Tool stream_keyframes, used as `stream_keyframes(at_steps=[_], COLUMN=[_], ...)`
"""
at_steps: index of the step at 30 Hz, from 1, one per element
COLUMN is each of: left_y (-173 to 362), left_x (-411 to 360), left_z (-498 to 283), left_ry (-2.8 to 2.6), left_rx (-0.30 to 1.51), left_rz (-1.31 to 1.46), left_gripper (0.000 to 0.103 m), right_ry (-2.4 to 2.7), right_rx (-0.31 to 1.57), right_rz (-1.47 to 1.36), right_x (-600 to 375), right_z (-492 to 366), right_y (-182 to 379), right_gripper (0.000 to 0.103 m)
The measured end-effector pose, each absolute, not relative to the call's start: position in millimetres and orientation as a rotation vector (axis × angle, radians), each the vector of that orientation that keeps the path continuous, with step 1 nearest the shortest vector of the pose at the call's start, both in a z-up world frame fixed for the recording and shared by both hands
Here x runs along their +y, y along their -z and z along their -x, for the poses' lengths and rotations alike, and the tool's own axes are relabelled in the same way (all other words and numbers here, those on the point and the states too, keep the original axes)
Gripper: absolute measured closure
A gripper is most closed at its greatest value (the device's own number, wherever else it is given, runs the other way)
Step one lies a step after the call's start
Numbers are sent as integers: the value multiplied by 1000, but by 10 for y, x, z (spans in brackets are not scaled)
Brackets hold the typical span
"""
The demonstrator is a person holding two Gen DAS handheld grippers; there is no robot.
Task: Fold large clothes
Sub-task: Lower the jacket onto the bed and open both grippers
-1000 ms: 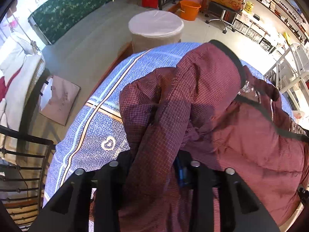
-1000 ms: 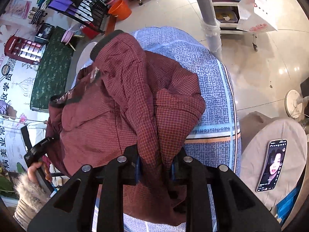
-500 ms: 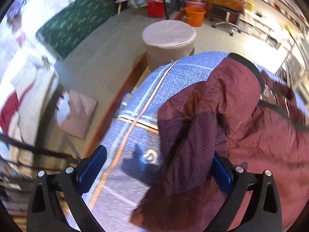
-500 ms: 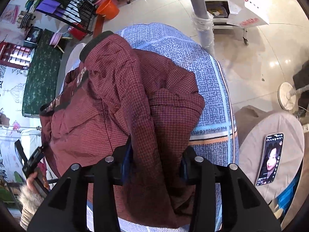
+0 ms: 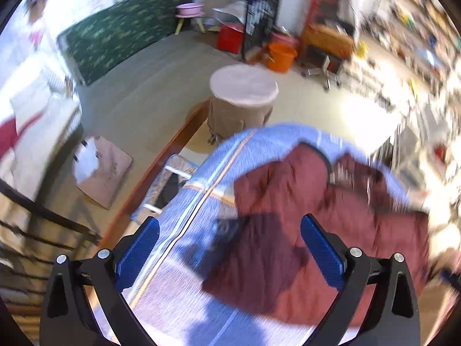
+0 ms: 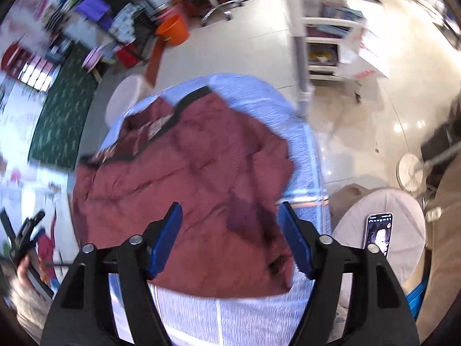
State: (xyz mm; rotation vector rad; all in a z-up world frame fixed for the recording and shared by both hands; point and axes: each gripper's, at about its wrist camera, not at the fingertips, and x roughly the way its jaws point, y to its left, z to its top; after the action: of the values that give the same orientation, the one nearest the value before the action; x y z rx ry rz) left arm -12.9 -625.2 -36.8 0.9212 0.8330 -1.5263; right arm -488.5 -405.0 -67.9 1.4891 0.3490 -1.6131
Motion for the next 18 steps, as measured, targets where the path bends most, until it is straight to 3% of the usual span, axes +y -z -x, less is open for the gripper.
stream_keyframes(at_steps=[1, 9, 18], left_y=[375, 673, 517], left_x=[-6122, -5017, -4536], left_z=[208, 887, 1253], left_ry=[1514, 1526, 1579], left_rx=[810, 958, 827], left_rz=[-967, -1056, -1226], left_gripper=[6, 6, 6], right_ry=[1591, 1475, 1486], right_rx=[356, 540, 753], right_rz=[-1487, -1446, -1449], right_x=[-4057, -4012, -3821], right_z=[4813, 4098, 3489], right_y=[648, 537, 577], right_gripper=[16, 16, 16])
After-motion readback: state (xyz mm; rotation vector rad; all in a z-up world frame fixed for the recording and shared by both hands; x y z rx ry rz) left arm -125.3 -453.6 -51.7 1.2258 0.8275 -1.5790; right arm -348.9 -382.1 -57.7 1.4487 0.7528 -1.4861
